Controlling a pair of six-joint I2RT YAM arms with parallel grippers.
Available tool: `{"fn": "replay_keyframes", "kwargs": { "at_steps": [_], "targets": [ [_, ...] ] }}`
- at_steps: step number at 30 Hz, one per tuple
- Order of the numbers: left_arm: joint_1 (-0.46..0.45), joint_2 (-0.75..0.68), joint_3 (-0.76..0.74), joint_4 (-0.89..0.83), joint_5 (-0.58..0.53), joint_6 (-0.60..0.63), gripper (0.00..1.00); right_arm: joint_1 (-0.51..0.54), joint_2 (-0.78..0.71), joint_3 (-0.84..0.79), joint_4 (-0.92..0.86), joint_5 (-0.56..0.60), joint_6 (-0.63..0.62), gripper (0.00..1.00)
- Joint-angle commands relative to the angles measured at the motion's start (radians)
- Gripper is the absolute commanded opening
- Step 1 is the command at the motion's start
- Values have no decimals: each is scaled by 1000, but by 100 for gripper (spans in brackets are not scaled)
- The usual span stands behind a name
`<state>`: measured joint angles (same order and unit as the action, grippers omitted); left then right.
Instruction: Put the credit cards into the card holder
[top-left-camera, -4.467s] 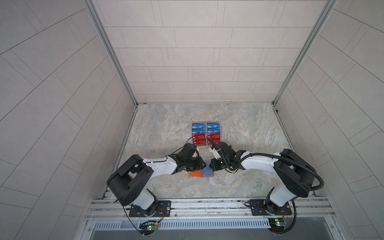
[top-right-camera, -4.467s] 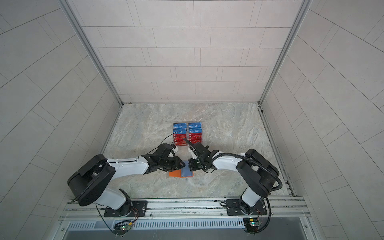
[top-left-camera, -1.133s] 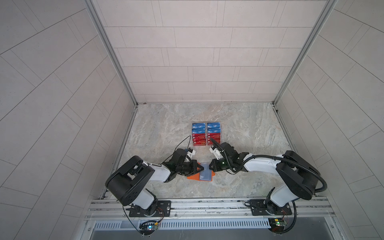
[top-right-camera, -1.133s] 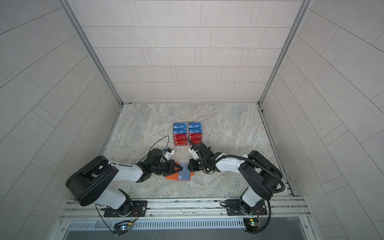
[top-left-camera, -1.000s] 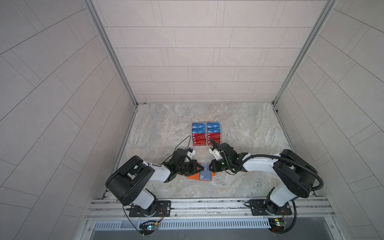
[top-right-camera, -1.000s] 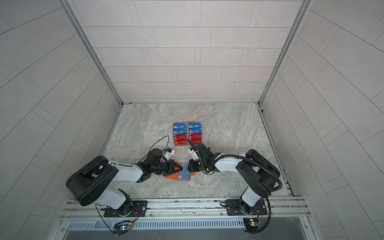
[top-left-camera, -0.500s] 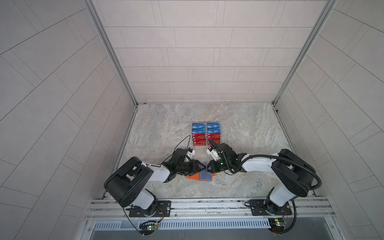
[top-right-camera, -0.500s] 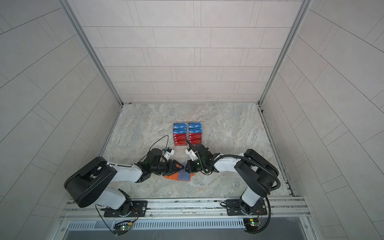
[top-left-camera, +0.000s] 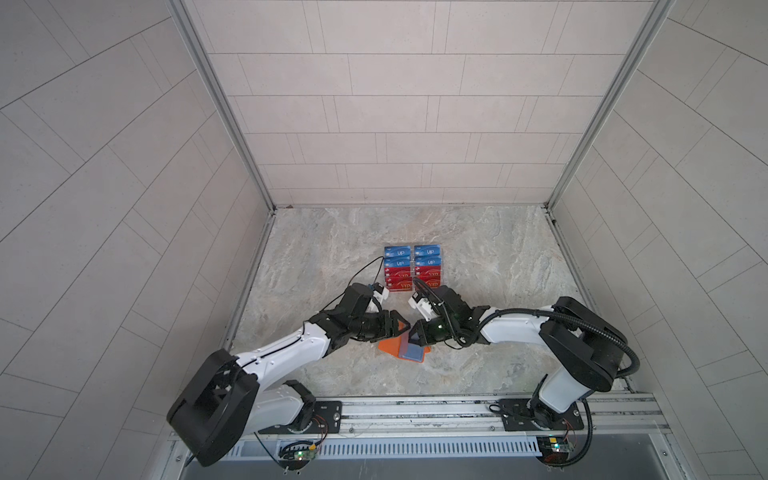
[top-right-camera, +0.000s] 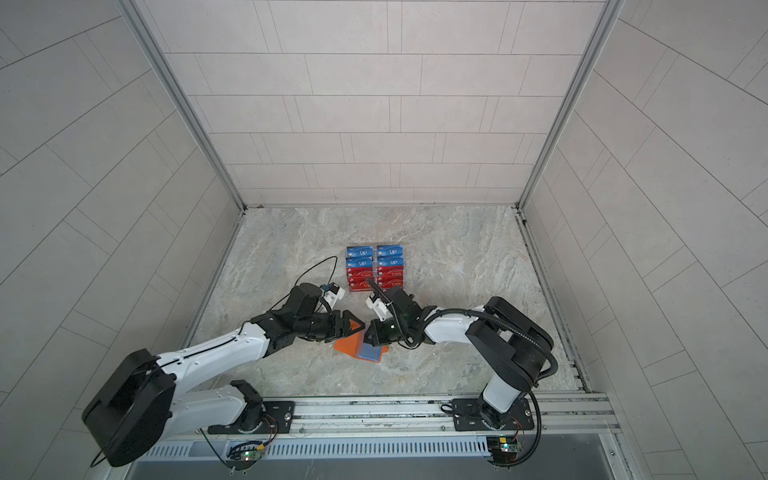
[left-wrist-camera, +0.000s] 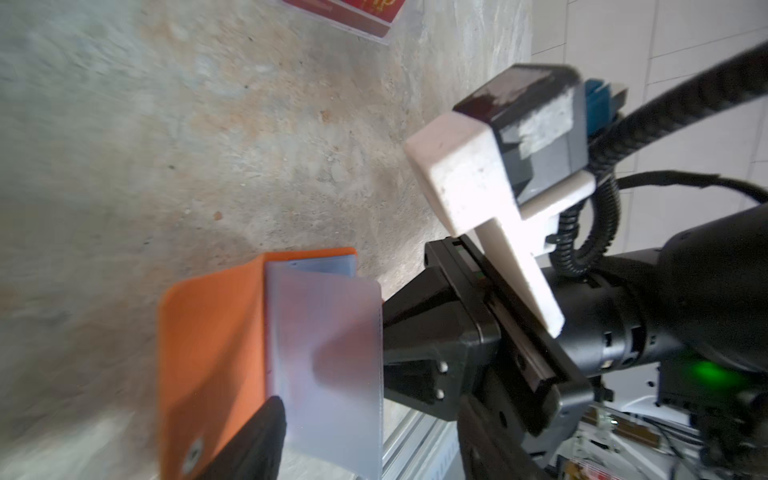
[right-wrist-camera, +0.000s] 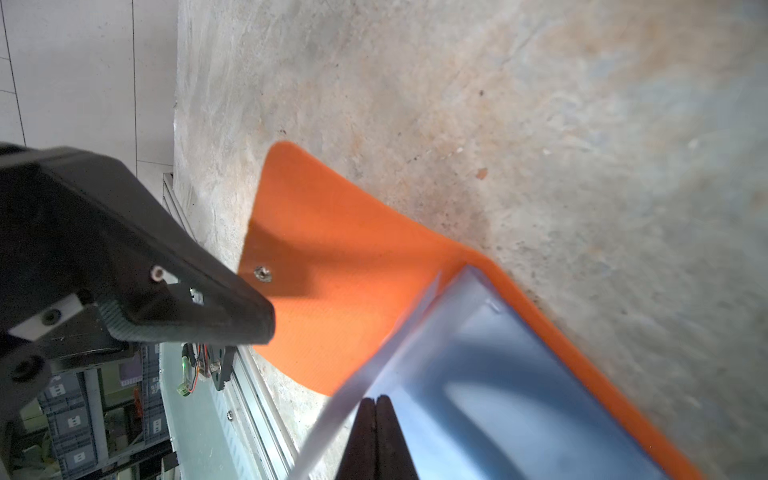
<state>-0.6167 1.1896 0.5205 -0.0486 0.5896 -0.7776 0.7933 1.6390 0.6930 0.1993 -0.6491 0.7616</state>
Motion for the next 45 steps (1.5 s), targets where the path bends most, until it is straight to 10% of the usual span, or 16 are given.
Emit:
{"fn": "replay_keyframes", "kwargs": {
  "at_steps": [1,20,45],
  "targets": [
    [26,-31,24,-252,-94,114,70,21,17,34,17,-5,17,6],
    [70,-88,-26,-254,-143,201,67,52,124,147,-74,82,-21,6],
    [-87,16,-183,-38,-319,-50,22,57,124,257,-354,138,-236,6]
  ]
}}
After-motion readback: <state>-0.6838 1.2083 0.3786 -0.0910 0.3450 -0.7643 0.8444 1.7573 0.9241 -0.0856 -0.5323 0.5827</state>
